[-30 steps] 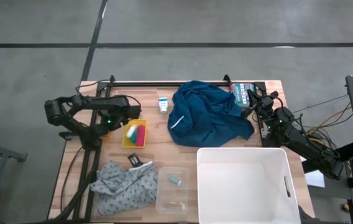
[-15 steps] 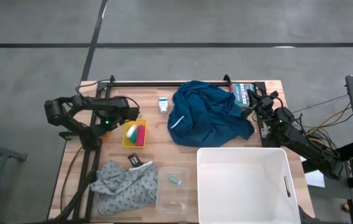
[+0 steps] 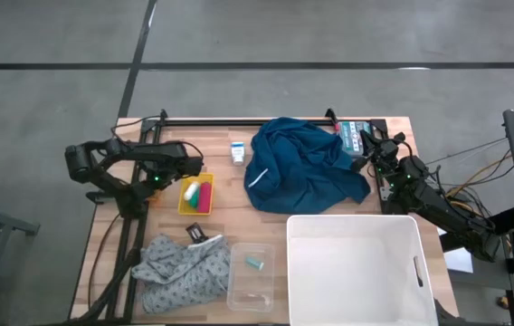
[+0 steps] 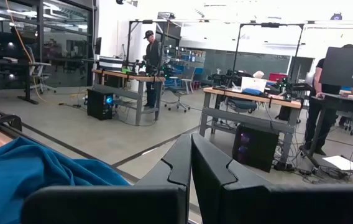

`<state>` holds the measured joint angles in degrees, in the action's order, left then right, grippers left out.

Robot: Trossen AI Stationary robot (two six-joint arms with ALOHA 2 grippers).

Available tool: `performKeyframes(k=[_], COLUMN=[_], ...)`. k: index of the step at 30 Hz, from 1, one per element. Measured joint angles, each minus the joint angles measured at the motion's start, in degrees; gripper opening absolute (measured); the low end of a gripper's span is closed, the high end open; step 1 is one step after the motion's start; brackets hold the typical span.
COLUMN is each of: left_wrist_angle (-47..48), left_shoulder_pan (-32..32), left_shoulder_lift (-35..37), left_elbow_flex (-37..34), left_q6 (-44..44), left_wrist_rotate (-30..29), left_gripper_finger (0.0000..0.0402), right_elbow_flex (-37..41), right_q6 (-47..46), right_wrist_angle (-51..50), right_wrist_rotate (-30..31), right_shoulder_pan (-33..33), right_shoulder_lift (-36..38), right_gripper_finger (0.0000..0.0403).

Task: Pick & Place Medicine items
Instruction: Put the orange pill bottle into the transparent bin

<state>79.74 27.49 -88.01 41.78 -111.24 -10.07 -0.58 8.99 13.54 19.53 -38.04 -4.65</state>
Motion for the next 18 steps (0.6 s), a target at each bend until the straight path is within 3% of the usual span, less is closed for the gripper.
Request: performKeyframes(k=[5,18], left_wrist_angle=[-1.7,-6.9], left_shoulder_pan=[0.1,0.4], left_shoulder_lift=[0.0,0.1], left_elbow_flex=[1.4,3.0], left_q6=[1.0,14.9], left_wrist_rotate=[-2.9,-9.7], left_gripper_finger=[0.0193,0.0193], right_elbow_flex=[0.0,0.0], right_q6=[0.0,0.0], right_wrist_angle=[0.0,0.0], right_wrist_rotate=[0.0,0.0], right_shoulder_pan=[0.0,0.0], right_shoulder_lift=[0.0,0.0], right_gripper_finger=[0.0008,0.0008])
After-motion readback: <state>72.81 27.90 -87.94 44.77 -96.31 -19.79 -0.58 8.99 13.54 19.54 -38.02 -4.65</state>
